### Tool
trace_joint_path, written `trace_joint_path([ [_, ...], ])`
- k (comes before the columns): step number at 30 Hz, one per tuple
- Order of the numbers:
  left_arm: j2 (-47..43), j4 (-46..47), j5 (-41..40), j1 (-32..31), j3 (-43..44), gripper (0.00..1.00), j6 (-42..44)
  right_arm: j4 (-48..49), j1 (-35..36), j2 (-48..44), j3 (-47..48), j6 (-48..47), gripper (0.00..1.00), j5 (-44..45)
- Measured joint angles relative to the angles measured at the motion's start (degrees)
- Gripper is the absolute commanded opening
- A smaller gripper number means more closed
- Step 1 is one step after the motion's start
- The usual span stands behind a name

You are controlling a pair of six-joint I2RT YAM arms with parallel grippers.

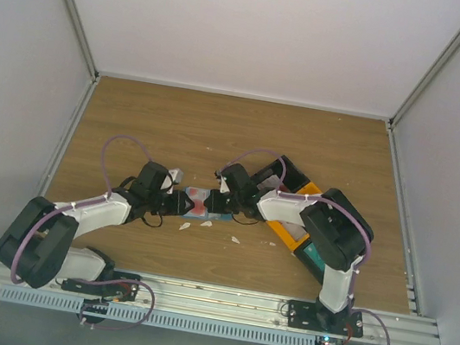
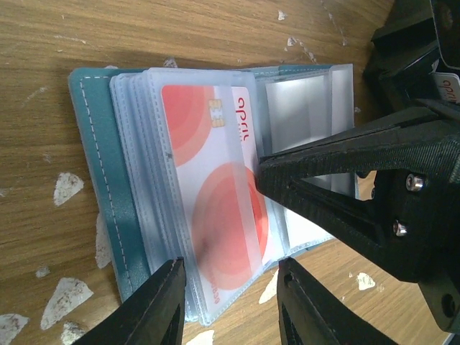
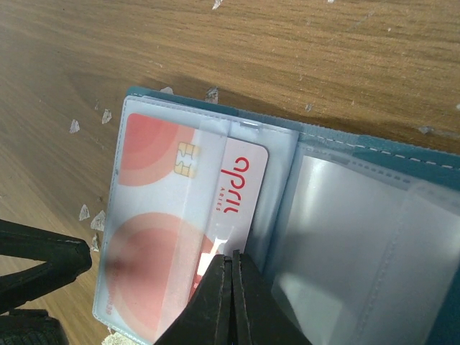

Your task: Put the credit cards into the card holder

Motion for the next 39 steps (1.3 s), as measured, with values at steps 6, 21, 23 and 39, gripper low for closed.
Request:
trace_joint_path([
  [6,1.29,0.22,0.85,0.00,0.00,0.35,0.02,0.20,0.00,0.11,0.00,0.00,0.01,-0.02],
  [21,2.56,2.43,3.76,0.24,0.00,0.28,0.28,0.46,0.00,0.22,0.00,0.02,0.00,-0.09],
  [23,2.38,2.69,4.31,0.24,0.00,0.29,0.50,0.61,0.00,0.22,-0.02,0.00,0.00,-0.13],
  [39,3.13,5.33,12.74,0.22,1.86,0.37,2.43,1.97,-0.20,-5.25,-2.73,-0.42,0.12,1.79],
])
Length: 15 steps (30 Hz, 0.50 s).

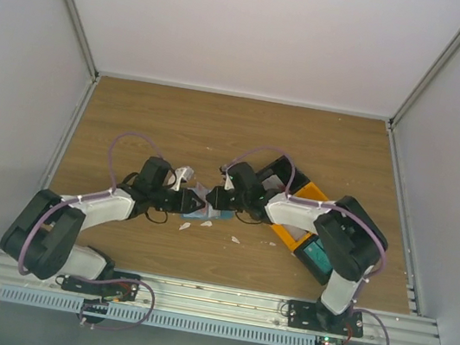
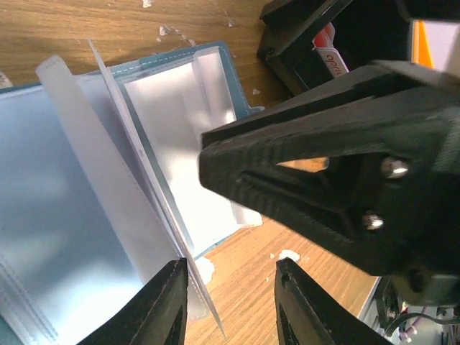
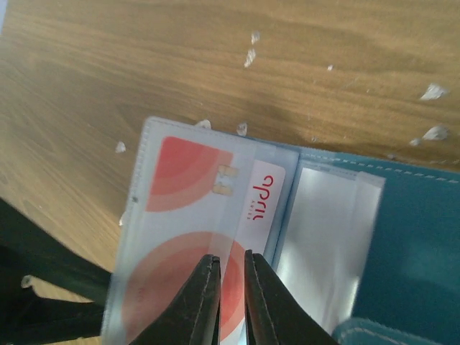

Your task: Put the credit cards into the card holder

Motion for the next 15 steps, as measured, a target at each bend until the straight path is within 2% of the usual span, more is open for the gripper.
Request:
trace_joint_path([
  [15,4.50,0.28,0.96,-3.37,4.11,0.43,0.55,-1.14,-0.85,-13.70,-7.98,0.37,0.22,12.52],
])
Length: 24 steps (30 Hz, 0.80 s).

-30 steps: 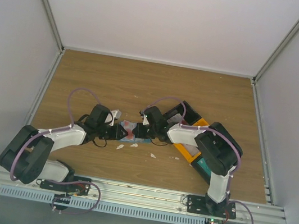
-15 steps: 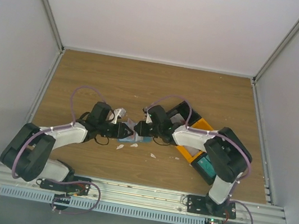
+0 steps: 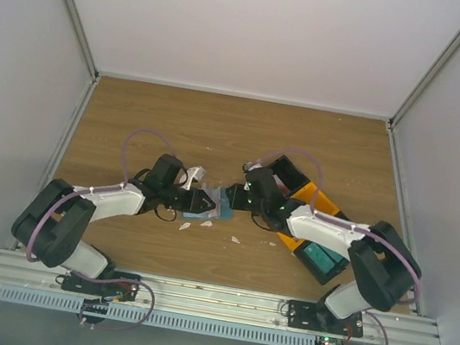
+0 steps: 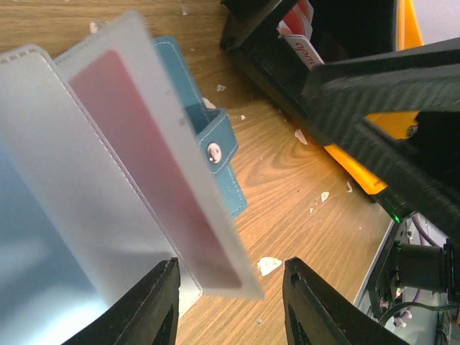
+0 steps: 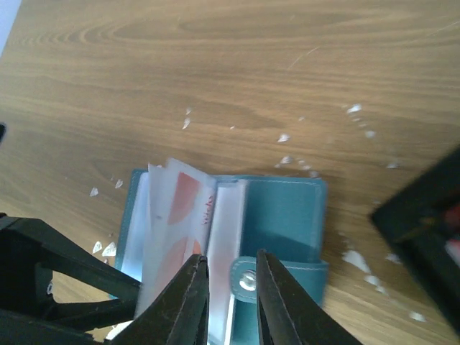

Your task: Put the credit cards into the card holder

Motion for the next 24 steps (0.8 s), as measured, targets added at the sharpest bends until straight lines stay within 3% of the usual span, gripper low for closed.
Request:
trace_joint_path([
  [7,4.52,0.20,-1.07,-2.58,4.35,0.44,-0.20,-2.14,-4.15,-8.92,-3.50,-1.27,0.34,3.69],
  [15,-1.22,-5.64,-19.12,-2.86,3.72,0.45,-3.15,-10.67,-12.72,-16.59,-2.58,-10.51,0.47,2.80],
  [19,-5.66,-7.32,-25.24,-2.86,1.03,0.48,-4.28,-16.33,-14.32,-16.98,0.09,-16.04,0.55,2.62],
  [24,-8.11,-7.19,-24.24,-2.86,-1.49,0.52,-4.22,-21.29,-14.34,-13.18,4.42,-23.65,0.59,-0.31],
])
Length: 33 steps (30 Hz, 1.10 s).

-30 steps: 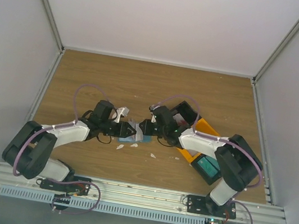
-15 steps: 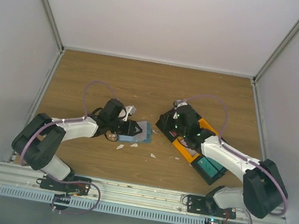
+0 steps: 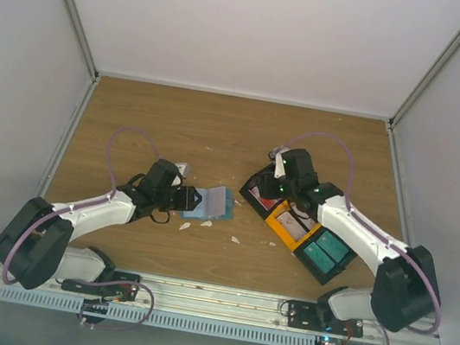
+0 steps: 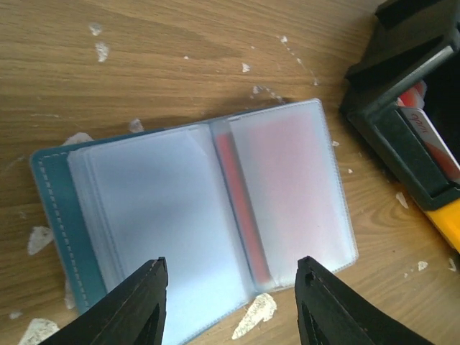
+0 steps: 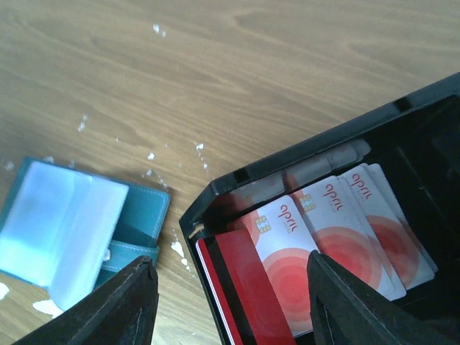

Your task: Put the credit cards into the card holder

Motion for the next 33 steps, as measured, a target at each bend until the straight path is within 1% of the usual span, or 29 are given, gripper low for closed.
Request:
trace_joint_path([
  [4,-0.39,1.49,2.54,0.00,-0.55,0.52,-0.02,-3.61,0.48,5.57,2.95,-4.37,0.61,-1.46],
  [8,-0.63,4.11,5.07,0.00,-1.79,0.52,-0.59,-6.82,1.57,9.16,4.98,-7.15,0.61,-2.10],
  [19,-0.85,9.77,8.59,0.00,-4.90,0.51,-3.34,-12.48,2.69,17.73,10.21,-10.84,0.59,-2.23],
  [21,-0.85,10.43,9.09,0.00,-5.18,0.51,-3.52,-13.35,2.73,18.88,10.84,-11.21,0.56,-2.25],
  [26,-0.70,11.91,10.21,0.00,-5.57,0.51,-3.96,-15.02,3.43,20.33,11.67,-11.72,0.52,-2.45],
  [29,-0.52,12.24,10.36,0.00,-5.60,0.51,-3.96,-15.43,4.22,20.85,11.85,-11.87,0.46,-3.06],
  [33,-0.52,12.20,10.32,0.00,-5.60,0.51,-3.91,-15.85,4.68,21.38,12.02,-12.33,0.43,-3.82],
])
